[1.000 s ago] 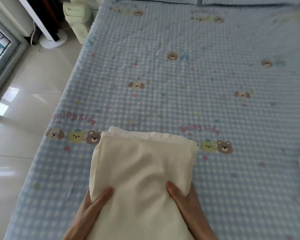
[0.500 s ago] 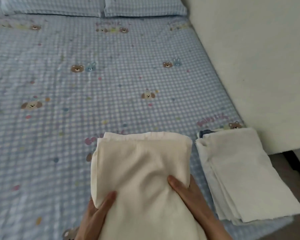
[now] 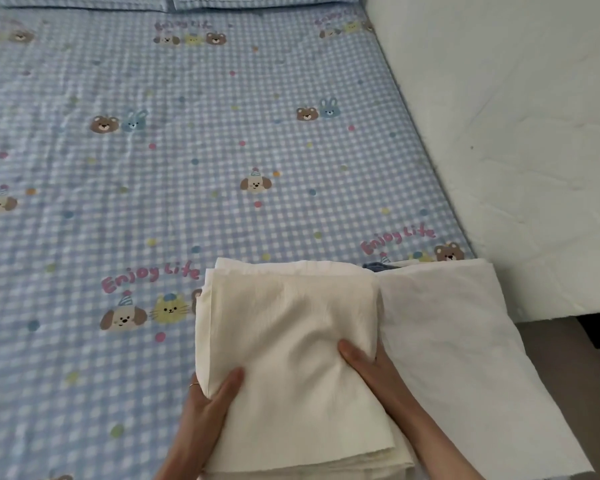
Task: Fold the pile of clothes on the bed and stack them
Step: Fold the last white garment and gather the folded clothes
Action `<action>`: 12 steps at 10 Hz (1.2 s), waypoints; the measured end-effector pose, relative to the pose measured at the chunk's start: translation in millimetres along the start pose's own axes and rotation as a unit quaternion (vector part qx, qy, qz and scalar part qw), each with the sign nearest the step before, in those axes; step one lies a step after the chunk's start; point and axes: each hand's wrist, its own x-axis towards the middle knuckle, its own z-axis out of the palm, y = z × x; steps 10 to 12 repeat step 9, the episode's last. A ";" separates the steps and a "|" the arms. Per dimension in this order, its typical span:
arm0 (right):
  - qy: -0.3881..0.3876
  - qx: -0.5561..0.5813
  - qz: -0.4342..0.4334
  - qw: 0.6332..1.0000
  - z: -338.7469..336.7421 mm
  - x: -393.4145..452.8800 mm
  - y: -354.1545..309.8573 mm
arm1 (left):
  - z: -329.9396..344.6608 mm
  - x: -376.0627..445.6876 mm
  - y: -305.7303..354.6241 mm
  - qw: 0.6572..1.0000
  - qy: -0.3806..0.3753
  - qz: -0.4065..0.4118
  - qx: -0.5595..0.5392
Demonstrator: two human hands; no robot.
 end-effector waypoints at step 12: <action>0.090 -0.523 -0.201 0.823 34.0 31.3 64.2 | 90.3 21.8 -63.8 0.748 0.097 0.338 0.563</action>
